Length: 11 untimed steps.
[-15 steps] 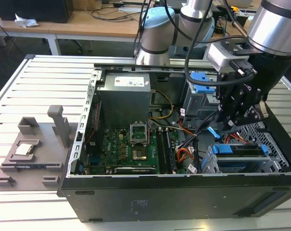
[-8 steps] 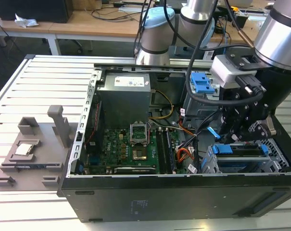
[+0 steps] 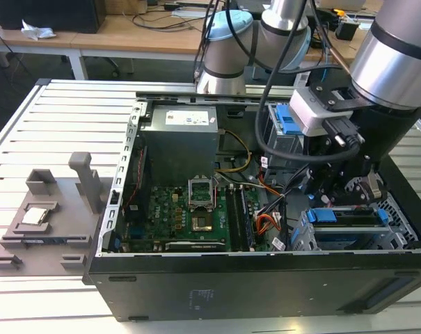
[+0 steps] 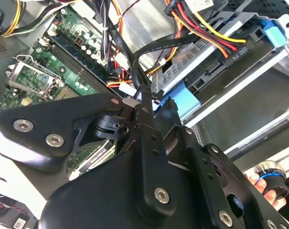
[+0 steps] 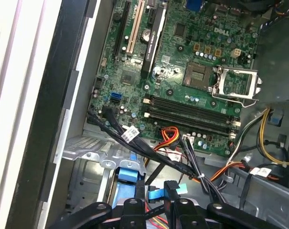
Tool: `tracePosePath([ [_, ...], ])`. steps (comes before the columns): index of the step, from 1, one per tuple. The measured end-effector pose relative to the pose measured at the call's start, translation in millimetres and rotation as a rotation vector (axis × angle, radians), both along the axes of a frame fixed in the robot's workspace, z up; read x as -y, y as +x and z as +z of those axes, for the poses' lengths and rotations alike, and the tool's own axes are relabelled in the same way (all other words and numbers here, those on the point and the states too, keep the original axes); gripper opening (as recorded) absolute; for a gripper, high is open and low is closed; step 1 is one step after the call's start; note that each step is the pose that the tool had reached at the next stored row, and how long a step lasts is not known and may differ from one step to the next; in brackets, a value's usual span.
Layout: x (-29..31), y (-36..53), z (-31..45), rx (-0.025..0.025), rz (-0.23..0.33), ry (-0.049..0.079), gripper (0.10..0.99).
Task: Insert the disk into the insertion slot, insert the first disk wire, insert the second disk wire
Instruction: 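Insert the second disk wire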
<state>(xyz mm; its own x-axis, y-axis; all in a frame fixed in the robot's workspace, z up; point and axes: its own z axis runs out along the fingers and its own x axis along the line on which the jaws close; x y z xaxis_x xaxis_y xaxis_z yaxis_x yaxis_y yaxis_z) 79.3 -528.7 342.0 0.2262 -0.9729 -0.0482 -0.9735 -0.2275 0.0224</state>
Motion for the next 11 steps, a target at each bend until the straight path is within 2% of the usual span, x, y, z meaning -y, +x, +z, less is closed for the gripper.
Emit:
tracePosePath([
  [4, -0.3, 0.0, -1.3, 0.0, 0.001, 0.001, 0.302],
  [5, -1.5, 0.0, -1.4, 0.0, 0.001, 0.001, 0.302],
  [7, -10.1, 0.0, -1.3, 0.0, 0.002, 0.0, 0.302],
  [8, -12.5, 0.0, -1.4, 0.0, 0.002, 0.001, 0.302],
  [11, -12.6, 0.0, -2.9, 0.0, 0.006, 0.001, 0.302],
])
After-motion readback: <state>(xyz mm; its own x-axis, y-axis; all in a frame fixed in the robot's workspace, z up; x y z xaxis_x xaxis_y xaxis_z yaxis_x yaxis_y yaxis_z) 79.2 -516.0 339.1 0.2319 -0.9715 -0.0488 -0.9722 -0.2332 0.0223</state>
